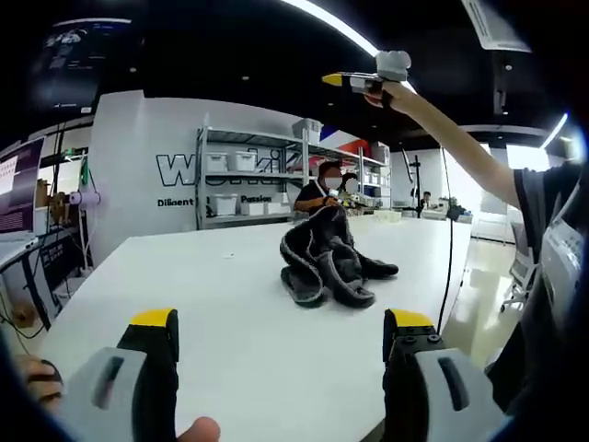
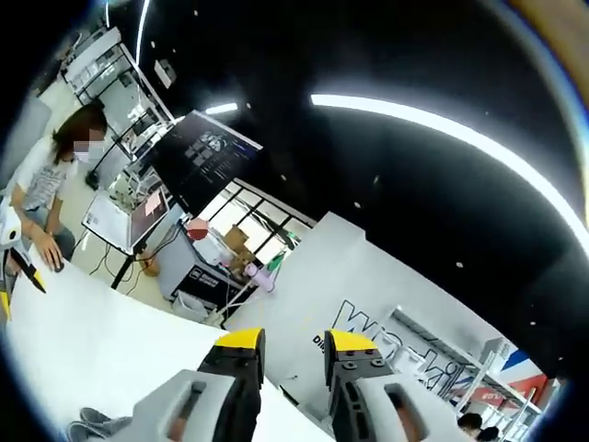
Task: Fold the towel on the table until its edges align and the towel forms a compact rectangular stack.
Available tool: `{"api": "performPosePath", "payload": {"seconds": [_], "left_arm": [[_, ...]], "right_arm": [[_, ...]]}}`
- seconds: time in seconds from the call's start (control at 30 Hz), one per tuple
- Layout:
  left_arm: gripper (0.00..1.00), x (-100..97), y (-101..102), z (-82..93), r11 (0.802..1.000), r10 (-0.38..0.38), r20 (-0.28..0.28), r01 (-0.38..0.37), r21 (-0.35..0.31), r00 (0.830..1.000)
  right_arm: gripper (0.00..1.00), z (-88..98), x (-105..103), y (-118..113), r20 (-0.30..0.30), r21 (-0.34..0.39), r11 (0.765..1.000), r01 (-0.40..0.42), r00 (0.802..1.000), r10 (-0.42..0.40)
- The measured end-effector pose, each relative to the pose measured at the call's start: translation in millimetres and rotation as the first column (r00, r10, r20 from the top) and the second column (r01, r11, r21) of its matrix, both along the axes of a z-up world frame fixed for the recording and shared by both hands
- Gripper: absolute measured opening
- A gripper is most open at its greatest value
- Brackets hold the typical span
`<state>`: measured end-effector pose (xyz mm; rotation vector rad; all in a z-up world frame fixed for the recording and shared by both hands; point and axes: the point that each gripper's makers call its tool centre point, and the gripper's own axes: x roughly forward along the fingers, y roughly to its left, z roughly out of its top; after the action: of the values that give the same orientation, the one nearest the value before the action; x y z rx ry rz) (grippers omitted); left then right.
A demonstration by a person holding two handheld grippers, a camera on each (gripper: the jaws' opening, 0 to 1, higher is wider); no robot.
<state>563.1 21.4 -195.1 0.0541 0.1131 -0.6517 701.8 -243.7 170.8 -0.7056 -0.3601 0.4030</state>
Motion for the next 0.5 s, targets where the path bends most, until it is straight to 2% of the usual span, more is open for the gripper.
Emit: {"api": "performPosePath", "payload": {"seconds": [0.3, 0.37, 0.43, 0.5], "left_arm": [[0.97, 0.9, -7, -2.7, 1.0, -0.02, -0.009, 0.02, 0.013, 1.0], [0.97, 3.0, -13, -4.6, 0.999, -0.039, -0.017, 0.04, 0.028, 0.999], [0.97, 4.0, -18, -5.2, 0.998, -0.055, -0.02, 0.056, 0.036, 0.998], [0.96, 5.1, -23, -5.8, 0.997, -0.068, -0.022, 0.069, 0.041, 0.997]], "right_arm": [[0.29, -13.0, -6, -11, -0.01, -0.022, 0.999, 0.024, 1.0, -0.024], [0.29, -21.1, -14, -24, -0.014, -0.013, 0.999, 0.034, 0.999, -0.034], [0.3, -30.9, -19, -35, -0.037, 0.007, 0.999, 0.047, 0.998, -0.047], [0.33, -47.0, -26, -46, -0.1, 0.042, 0.998, 0.047, 0.994, -0.043]]}}
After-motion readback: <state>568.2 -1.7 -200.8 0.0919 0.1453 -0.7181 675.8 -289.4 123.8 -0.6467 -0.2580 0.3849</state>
